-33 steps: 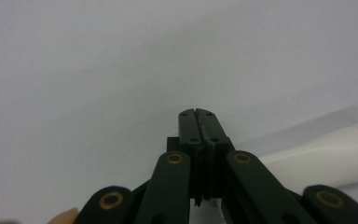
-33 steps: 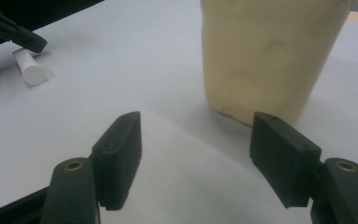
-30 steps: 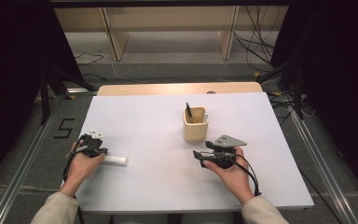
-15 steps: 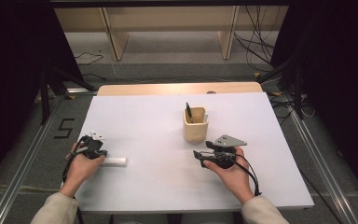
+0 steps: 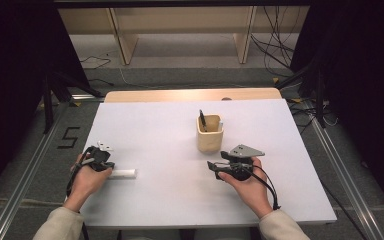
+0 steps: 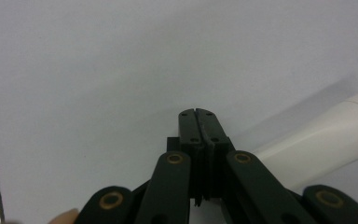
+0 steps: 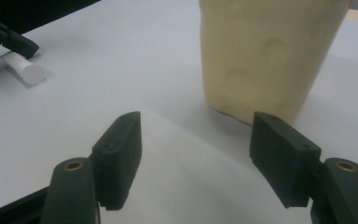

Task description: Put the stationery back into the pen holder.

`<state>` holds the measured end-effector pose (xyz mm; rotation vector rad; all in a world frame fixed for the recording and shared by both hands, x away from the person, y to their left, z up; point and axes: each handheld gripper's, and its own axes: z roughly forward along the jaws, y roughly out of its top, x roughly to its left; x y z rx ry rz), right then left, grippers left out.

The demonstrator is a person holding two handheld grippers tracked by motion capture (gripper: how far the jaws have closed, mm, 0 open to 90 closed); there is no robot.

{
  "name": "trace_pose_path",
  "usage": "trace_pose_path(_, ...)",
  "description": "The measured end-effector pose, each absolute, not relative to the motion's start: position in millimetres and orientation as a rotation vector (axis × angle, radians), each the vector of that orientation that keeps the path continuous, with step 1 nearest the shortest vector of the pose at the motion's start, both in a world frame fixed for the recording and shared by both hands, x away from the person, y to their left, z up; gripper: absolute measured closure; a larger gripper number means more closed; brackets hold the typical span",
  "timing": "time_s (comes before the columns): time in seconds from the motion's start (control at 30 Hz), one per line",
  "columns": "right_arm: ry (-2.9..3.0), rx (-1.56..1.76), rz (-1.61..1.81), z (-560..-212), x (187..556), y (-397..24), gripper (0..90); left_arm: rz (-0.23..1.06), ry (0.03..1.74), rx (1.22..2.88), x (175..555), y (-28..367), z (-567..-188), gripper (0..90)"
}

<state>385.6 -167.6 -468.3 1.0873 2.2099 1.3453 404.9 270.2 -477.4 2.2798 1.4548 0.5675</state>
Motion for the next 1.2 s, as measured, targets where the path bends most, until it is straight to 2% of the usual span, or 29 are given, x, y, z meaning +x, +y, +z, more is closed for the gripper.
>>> trace_pose_path(1.2,2.210,1.086,1.348,-468.4,385.7,-167.4,35.0,0.535,1.562,2.262,391.3,265.4,-474.8,89.7)
